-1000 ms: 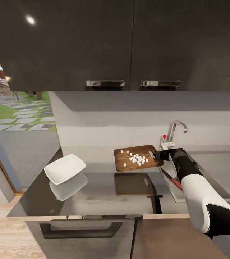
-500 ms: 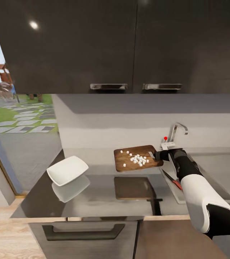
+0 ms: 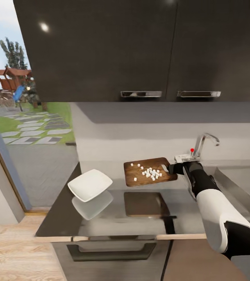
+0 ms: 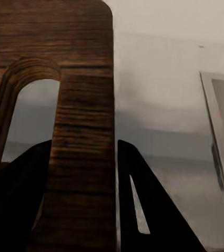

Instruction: In the kitchen, take the Vidalia onion out of the sink, dice it on the chopping board with the paring knife, put the diced onion into the bowl on the countertop, then place both the paring knife and the chopping board into the sink.

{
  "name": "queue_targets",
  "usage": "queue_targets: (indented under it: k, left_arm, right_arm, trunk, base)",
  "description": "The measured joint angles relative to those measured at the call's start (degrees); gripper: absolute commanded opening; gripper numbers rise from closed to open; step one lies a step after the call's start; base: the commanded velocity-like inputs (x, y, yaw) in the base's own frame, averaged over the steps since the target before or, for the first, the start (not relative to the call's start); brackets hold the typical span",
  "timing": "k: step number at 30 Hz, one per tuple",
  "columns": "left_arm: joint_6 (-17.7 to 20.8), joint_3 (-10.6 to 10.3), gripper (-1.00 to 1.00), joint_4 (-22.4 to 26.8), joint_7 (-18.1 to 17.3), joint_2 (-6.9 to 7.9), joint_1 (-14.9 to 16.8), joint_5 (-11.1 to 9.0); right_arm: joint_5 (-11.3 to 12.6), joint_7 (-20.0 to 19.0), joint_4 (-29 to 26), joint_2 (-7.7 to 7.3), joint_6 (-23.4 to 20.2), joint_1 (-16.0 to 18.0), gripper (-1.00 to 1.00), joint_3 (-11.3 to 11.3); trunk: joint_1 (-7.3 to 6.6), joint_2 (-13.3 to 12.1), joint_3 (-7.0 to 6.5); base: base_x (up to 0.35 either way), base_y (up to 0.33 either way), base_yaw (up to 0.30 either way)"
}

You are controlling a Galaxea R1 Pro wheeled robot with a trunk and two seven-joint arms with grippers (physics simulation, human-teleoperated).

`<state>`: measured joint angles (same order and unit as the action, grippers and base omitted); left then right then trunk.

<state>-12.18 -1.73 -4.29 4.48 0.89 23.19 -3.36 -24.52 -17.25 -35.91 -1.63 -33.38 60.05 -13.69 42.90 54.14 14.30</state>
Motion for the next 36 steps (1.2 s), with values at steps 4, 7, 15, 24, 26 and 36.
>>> queue_targets:
  k: [4,7,15,24,26,36]
  left_arm:
    - [0.01,-0.01,1.00,-0.03,-0.01,0.06,0.00,0.00]
    - [0.02,0.00,1.00,-0.04,0.00,0.08,0.00,0.00]
    - [0.01,-0.01,1.00,-0.01,0.00,0.09,0.00,0.00]
    - [0.02,-0.02,1.00,-0.02,0.00,0.09,0.00,0.00]
    - [0.02,-0.03,1.00,-0.03,0.00,0.09,0.00,0.00]
    - [0.04,-0.04,1.00,-0.02,-0.03,0.09,-0.01,0.00]
  right_arm:
    - [-0.04,0.00,-0.02,0.00,0.01,0.00,-1.00,0.00]
    - [-0.06,0.01,-0.01,0.00,0.01,0.00,-1.00,0.00]
    - [-0.08,0.01,0.02,0.00,0.01,0.00,-1.00,0.01]
    - [-0.08,0.00,-0.01,0.00,0.01,0.00,-1.00,0.00]
    - [-0.08,0.00,-0.03,0.00,0.01,0.00,-1.00,0.00]
    - [0.14,0.00,-0.05,0.02,-0.53,0.02,-1.00,-0.05]
  trunk:
    - [0.00,0.00,0.00]
    - [0.00,0.00,0.00]
    - [0.00,0.00,0.00]
    - [-0.01,0.00,0.00]
    - [-0.01,0.00,0.00]
    - [0.00,0.01,0.00]
  base:
    - [0.000,0.291,0.000]
    - [0.000,0.291,0.000]
    - [0.000,0.291,0.000]
    - [0.063,0.283,0.000]
    - [0.149,0.267,0.000]
    - [0.157,0.145,0.000]
